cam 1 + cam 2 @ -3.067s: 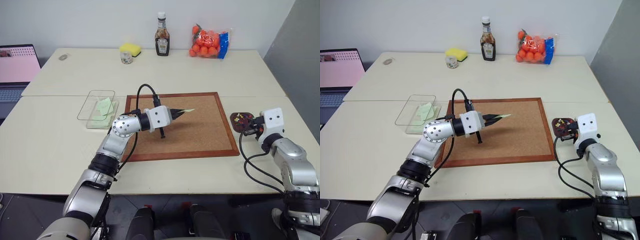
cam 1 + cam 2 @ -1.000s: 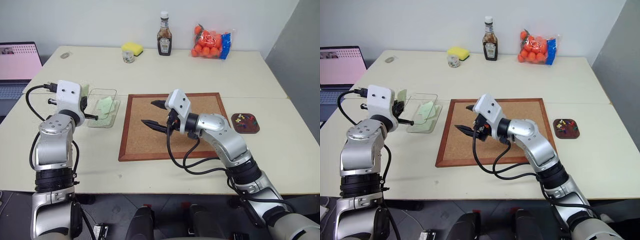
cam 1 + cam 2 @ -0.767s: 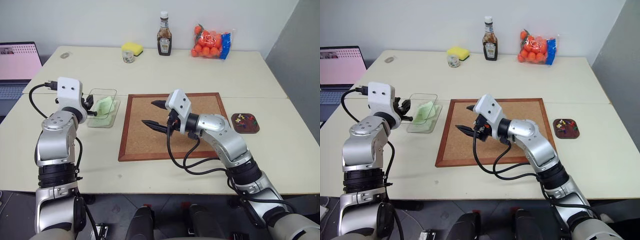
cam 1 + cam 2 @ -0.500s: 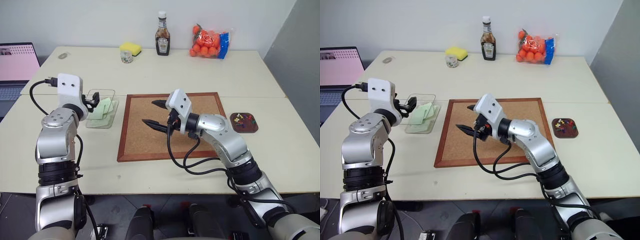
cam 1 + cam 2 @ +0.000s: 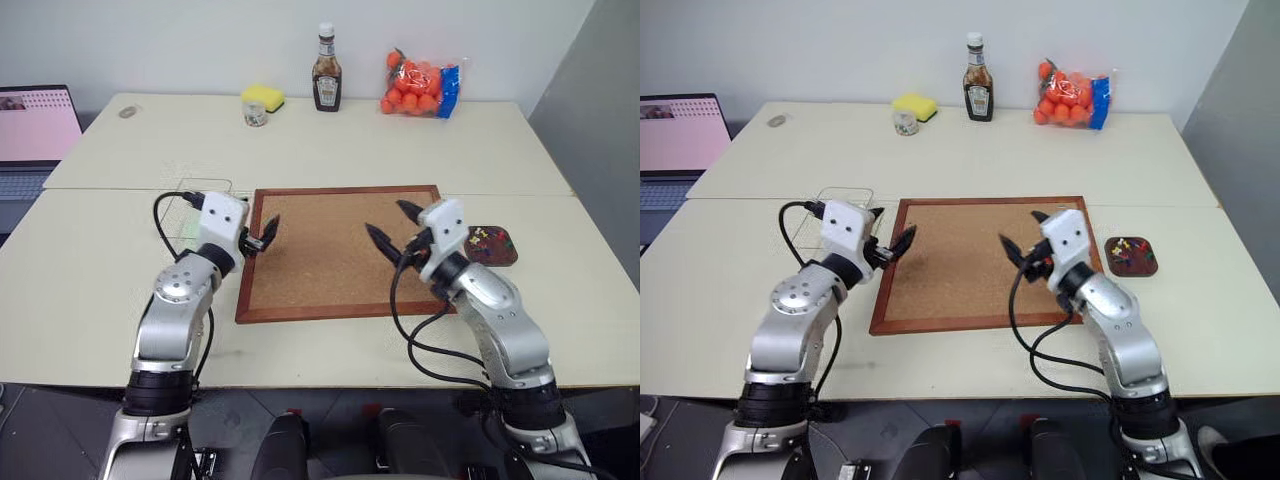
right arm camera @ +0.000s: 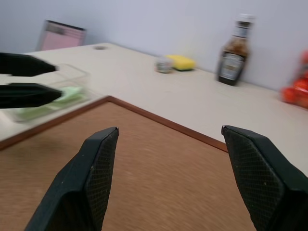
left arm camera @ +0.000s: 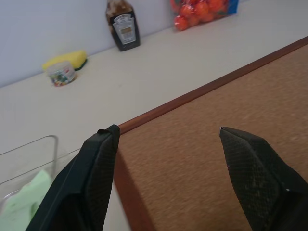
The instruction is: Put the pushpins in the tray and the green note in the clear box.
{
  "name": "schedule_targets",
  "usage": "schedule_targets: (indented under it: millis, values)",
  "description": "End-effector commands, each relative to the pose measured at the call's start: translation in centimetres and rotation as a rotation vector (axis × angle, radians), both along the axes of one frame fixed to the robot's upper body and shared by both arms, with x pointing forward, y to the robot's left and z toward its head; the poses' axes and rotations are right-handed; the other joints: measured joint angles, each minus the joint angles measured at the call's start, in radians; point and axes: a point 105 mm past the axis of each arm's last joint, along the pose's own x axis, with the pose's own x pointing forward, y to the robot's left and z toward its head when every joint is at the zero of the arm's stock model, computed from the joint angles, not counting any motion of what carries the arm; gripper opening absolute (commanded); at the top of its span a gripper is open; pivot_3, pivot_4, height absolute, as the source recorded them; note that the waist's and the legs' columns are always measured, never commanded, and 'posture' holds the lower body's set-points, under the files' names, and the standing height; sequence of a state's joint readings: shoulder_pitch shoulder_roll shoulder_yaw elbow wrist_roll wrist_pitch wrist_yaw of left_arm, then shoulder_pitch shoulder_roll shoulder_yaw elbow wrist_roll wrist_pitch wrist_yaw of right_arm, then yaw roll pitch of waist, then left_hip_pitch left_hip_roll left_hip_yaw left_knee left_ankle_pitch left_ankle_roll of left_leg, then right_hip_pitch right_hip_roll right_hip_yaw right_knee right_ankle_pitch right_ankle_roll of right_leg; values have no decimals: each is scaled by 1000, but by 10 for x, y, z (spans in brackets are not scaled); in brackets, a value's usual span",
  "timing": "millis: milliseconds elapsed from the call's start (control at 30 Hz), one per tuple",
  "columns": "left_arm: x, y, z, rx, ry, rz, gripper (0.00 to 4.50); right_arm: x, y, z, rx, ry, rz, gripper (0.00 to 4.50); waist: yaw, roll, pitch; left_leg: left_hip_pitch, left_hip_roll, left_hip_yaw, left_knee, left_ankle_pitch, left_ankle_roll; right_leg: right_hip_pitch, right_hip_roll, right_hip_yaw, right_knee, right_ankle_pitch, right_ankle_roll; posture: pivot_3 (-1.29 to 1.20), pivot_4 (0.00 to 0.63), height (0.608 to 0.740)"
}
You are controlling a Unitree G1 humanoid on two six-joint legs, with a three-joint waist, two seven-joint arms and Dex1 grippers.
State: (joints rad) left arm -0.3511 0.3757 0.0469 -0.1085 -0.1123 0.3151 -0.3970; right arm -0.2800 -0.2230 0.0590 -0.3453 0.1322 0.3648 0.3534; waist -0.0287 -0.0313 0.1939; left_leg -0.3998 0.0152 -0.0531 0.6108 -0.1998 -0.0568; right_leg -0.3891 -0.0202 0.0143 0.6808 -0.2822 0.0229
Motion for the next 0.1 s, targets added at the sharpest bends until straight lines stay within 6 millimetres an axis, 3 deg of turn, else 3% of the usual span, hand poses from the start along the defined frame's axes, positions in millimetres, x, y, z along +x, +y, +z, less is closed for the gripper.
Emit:
schedule_targets:
  millis: [33, 100]
  values:
    - [-5, -16, 7, -17, -47, -72, 3493, -7, -10, 11, 5, -76, -71, 3637, -4, 0, 0, 0, 0, 0, 0, 0, 0, 0, 1, 0, 0, 0, 0, 0, 150, 740]
    - [-3, -20, 6, -10, -61, -83, 3493, -7, -13, 6, 5, -67, -94, 3637, -4, 0, 0, 0, 0, 1, 0, 0, 0, 0, 2, 0, 0, 0, 0, 0, 150, 740]
